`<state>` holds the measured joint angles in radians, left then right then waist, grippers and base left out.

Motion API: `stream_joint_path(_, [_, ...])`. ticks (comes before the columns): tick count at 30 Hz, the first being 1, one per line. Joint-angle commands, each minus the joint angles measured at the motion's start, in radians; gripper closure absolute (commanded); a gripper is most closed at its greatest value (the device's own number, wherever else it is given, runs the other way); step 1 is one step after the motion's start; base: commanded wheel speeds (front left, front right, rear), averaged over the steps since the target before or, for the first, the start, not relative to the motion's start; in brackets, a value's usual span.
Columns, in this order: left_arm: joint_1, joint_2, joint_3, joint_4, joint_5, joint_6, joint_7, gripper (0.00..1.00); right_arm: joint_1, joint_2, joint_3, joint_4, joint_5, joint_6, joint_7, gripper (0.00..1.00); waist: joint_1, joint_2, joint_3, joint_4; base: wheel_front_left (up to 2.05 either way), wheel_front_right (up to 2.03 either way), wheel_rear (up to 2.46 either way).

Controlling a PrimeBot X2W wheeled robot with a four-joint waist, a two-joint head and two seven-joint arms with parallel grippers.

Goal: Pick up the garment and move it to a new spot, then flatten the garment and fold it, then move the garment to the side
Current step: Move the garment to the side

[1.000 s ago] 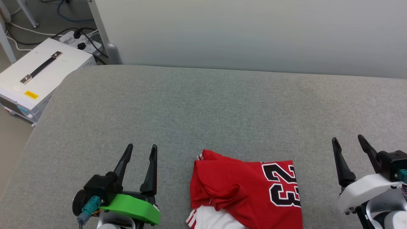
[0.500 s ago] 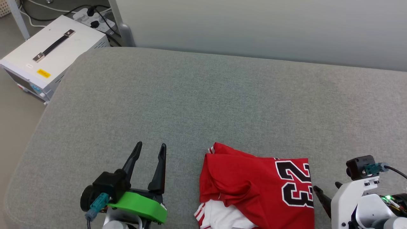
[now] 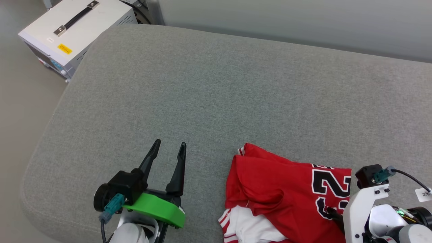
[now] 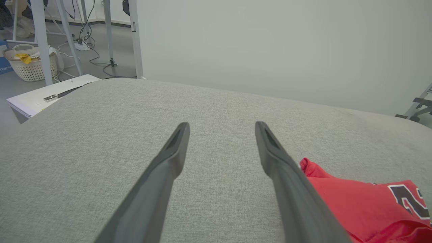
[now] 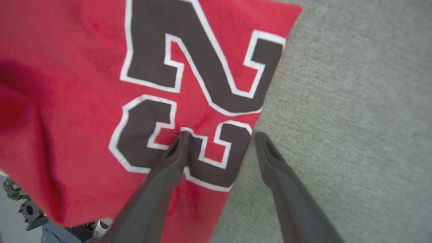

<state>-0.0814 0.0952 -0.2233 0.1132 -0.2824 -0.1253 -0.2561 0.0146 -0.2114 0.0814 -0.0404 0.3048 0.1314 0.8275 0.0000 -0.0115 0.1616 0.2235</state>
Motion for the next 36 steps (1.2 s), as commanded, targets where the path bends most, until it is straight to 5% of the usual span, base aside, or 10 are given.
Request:
stream_joint_path(1, [-0.015,-0.003,-0.002,0.001,-0.001,-0.005,-0.006,0.00,-0.009,0.008,0.008,0.024,0.000,-0.001,0.009,0.00,0.0000,0.0115,0.018,0.022,0.00,0.00,0.00])
stream_joint_path(3, [-0.017,-0.004,-0.004,0.002,-0.001,-0.005,-0.006,0.00,-0.009,0.010,0.018,0.050,0.005,-0.001,0.018,0.00,0.0000,0.0115,0.021,0.027,0.00,0.00,0.00])
stream_joint_path(4, [-0.017,-0.004,-0.006,0.003,0.000,-0.005,-0.006,0.00,-0.009,0.006,0.025,0.063,0.005,-0.001,0.022,0.10,0.0000,0.0115,0.021,0.030,0.00,0.00,0.00])
stream_joint_path(5, [-0.018,-0.005,-0.007,0.004,0.000,-0.005,-0.006,0.00,-0.010,0.002,0.031,0.069,0.003,-0.001,0.022,0.49,0.0000,0.0115,0.021,0.031,0.00,0.00,0.00])
stream_joint_path(8, [-0.015,-0.003,-0.008,0.010,0.001,-0.005,-0.006,0.00,-0.020,-0.027,0.053,0.083,-0.022,-0.001,-0.011,1.00,0.0000,0.0115,0.016,0.031,0.00,0.00,0.00])
stream_joint_path(19, [-0.002,0.014,-0.045,0.023,0.010,-0.005,-0.006,0.00,-0.098,-0.144,0.143,0.038,-0.073,-0.001,-0.165,1.00,0.0000,0.0115,-0.028,-0.072,0.00,0.00,0.00])
stream_joint_path(28, [-0.003,0.007,-0.095,0.008,0.012,-0.005,-0.006,0.00,-0.196,-0.403,0.250,-0.042,-0.174,-0.001,-0.216,1.00,0.0000,0.0115,-0.021,-0.240,0.00,0.00,0.00])
stream_joint_path(36, [-0.056,-0.003,-0.145,-0.035,0.025,-0.005,-0.006,0.00,-0.284,-0.604,0.280,-0.021,-0.127,-0.001,-0.248,1.00,0.0000,0.0115,0.075,-0.382,0.00,0.00,0.00])
